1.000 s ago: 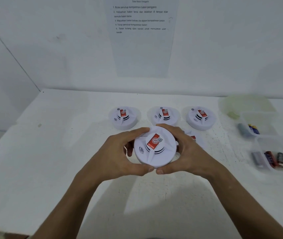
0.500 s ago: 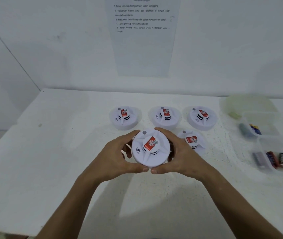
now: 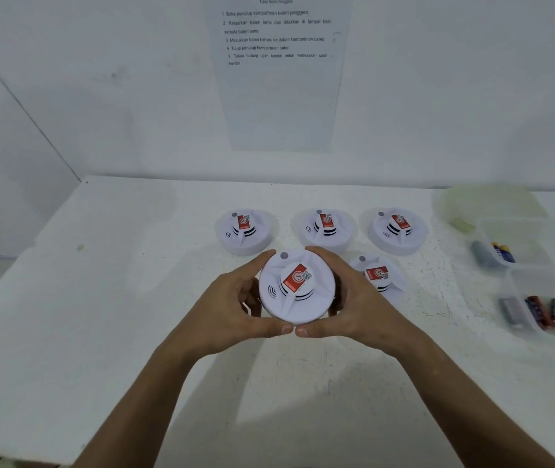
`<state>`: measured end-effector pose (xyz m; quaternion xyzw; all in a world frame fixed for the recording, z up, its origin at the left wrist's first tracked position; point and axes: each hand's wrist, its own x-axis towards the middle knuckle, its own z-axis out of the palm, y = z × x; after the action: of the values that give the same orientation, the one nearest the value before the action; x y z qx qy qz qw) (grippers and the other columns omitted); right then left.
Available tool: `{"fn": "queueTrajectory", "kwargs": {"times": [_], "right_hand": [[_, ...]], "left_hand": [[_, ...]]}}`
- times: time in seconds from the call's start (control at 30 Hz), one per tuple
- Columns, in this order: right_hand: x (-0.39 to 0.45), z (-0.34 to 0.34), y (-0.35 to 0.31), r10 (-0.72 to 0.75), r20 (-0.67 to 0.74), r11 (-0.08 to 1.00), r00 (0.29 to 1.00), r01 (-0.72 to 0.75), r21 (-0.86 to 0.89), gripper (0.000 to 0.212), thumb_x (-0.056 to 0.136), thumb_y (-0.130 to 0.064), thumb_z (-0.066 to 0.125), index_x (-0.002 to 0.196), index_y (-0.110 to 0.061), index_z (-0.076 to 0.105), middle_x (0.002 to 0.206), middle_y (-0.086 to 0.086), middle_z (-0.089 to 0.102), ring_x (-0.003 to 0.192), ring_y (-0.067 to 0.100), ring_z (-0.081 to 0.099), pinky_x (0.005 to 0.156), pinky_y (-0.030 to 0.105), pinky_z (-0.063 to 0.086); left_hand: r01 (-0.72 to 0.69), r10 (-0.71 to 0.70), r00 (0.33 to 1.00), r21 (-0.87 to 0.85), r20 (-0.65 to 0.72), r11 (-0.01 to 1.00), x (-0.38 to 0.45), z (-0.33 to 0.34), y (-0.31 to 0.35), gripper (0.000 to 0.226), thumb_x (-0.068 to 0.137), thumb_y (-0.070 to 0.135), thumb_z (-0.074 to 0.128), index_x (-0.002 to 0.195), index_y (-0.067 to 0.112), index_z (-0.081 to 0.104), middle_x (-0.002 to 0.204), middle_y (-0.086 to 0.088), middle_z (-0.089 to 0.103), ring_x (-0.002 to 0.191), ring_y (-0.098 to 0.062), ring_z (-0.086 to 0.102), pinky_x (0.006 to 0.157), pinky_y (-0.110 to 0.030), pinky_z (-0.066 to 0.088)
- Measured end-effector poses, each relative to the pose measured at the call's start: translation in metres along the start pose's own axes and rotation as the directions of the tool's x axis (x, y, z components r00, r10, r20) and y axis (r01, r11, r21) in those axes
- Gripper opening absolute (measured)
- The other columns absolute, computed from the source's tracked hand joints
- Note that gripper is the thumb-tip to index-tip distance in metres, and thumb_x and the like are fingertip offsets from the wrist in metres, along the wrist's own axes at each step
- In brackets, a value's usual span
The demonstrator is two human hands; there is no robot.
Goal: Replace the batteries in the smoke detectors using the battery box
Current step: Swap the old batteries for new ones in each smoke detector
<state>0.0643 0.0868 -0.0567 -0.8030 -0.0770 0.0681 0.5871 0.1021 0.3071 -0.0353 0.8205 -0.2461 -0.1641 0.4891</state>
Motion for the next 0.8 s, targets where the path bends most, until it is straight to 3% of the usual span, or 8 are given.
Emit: {"fn": "queueTrajectory", "kwargs": {"times": [0.17, 0.4, 0.6, 0.8], "right_hand": [[0.000, 0.003, 0.001, -0.005, -0.019, 1.000, 1.000, 0.005, 0.009, 0.093, 0.066, -0.007, 0.091, 0.141, -0.028, 0.040, 0.132, -0.019, 0.056, 0.122, -0.005, 0.053, 0.088, 0.012, 0.050], [0.005, 0.003, 0.001, 0.005, -0.009, 1.000, 1.000, -0.005, -0.027, 0.090, 0.066, -0.010, 0.091, 0.136, -0.036, 0.040, 0.125, -0.032, 0.056, 0.121, -0.007, 0.053, 0.086, 0.010, 0.050], [0.009, 0.001, 0.002, 0.003, -0.005, 1.000, 1.000, -0.003, -0.025, 0.097, 0.066, -0.011, 0.091, 0.144, -0.026, 0.037, 0.134, -0.020, 0.054, 0.122, -0.009, 0.051, 0.089, 0.008, 0.048], [0.012, -0.001, 0.003, 0.008, -0.004, 0.999, 1.000, -0.008, -0.045, 0.096, 0.065, -0.016, 0.092, 0.142, -0.034, 0.036, 0.133, -0.023, 0.054, 0.122, -0.008, 0.051, 0.088, 0.008, 0.049]], "left_hand": [[0.023, -0.022, 1.000, 0.014, -0.010, 1.000, 0.000, -0.001, -0.001, 0.084, 0.071, 0.033, 0.085, 0.141, 0.046, 0.039, 0.100, 0.012, 0.067, 0.066, -0.010, 0.053, 0.063, -0.020, 0.050], [0.027, -0.027, 0.999, 0.008, -0.029, 1.000, -0.001, -0.002, -0.001, 0.083, 0.071, 0.031, 0.084, 0.141, 0.041, 0.041, 0.101, 0.012, 0.068, 0.066, -0.008, 0.053, 0.062, -0.018, 0.049], [0.034, -0.033, 0.999, 0.013, -0.034, 0.999, 0.002, -0.003, -0.001, 0.084, 0.071, 0.032, 0.084, 0.141, 0.043, 0.040, 0.101, 0.013, 0.068, 0.065, -0.008, 0.054, 0.063, -0.019, 0.050], [0.035, -0.035, 0.999, 0.001, -0.027, 0.999, 0.005, -0.004, -0.003, 0.084, 0.070, 0.035, 0.084, 0.140, 0.046, 0.040, 0.099, 0.012, 0.069, 0.065, -0.008, 0.054, 0.064, -0.020, 0.051]]}}
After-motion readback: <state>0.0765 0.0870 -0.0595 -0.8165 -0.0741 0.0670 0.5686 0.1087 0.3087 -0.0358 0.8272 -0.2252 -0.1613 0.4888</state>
